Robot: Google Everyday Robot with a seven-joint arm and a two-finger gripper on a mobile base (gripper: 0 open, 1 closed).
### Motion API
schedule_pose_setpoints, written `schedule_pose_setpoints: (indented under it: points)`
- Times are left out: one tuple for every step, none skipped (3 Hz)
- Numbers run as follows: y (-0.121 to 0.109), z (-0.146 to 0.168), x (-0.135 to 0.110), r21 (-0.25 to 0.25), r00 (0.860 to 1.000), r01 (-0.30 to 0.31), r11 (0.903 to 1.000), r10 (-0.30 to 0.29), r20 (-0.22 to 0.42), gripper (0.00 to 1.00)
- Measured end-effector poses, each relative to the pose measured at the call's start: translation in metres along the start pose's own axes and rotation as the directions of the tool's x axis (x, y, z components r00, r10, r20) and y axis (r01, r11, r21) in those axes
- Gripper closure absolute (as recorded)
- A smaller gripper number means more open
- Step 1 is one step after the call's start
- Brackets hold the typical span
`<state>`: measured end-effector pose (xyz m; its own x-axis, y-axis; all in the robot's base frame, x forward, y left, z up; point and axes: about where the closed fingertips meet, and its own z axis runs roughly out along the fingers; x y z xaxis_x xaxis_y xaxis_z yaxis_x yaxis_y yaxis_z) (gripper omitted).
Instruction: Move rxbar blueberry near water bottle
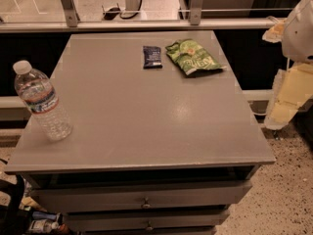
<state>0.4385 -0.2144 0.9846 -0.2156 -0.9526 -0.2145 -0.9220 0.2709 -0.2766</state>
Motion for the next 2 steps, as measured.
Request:
schedule_pose_setpoints:
  points:
    - [0.0, 0.0, 0.0, 0.0, 1.0, 0.0, 1.0, 0.0, 0.0, 0.0]
    - [-0.014, -0.002, -0.001, 0.02, 1.0, -0.021, 0.9996, 0.02, 0.012, 0.0]
